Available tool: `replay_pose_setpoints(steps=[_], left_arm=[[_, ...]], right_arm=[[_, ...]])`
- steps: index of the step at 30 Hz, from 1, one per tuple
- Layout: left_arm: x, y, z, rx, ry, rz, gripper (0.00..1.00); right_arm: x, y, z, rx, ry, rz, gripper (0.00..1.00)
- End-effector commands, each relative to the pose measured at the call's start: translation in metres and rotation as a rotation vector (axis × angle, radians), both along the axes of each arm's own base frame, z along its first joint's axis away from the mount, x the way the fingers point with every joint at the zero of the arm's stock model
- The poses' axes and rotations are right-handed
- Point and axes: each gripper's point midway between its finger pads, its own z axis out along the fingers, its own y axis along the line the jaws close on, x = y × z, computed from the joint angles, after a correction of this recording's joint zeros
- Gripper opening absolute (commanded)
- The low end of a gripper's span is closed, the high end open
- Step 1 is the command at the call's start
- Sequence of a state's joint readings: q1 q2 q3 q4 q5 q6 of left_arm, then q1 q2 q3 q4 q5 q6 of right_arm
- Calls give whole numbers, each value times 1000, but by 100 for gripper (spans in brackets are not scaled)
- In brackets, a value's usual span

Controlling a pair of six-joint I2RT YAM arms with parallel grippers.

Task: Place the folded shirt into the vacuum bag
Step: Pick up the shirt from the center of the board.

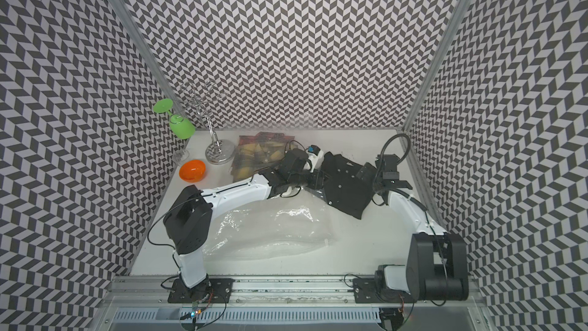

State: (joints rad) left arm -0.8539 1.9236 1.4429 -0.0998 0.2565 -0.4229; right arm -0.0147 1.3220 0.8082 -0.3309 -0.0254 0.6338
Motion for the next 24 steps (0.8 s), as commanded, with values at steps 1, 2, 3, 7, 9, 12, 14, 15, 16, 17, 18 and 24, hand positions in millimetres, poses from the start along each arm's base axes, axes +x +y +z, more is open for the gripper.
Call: replay_pose_setpoints(steps=[1,2,3,7,9,12,14,15,16,17,18,24], left_arm=[[-13,-26,-12,3,25,-94,54],[-15,-31,-17,4,33,-106,54],[-15,-35,-22,9,43,-113,54],[-15,-44,-41,16,67,-135,54],[-15,-47,-52,23,80,-143,54],[-14,-49,-70,38,103,-143,53],[-15,-49,-82,47,120,-142,53],[-16,-48,-88,53,126,-142,53],[-19,-48,-93,59,132,-145,53],[-19,-48,-97,62,135,-146,53],[-21,-47,-103,67,143,-148,53],[-30,-51,-129,88,179,-157,53]], right_arm=[[-18,-7,-22,-13,70,-28,92],[-19,-5,-26,-4,80,-22,91],[-20,-3,-32,15,96,-11,91],[-20,14,-53,99,150,48,90],[-20,18,-60,128,152,51,90],[-17,20,-68,144,158,46,88],[-17,21,-75,154,173,44,87],[-17,22,-78,164,178,43,86],[-17,22,-82,167,183,38,85],[-18,22,-85,168,188,33,84],[-18,21,-89,168,192,25,82],[-10,11,-94,100,185,11,41]])
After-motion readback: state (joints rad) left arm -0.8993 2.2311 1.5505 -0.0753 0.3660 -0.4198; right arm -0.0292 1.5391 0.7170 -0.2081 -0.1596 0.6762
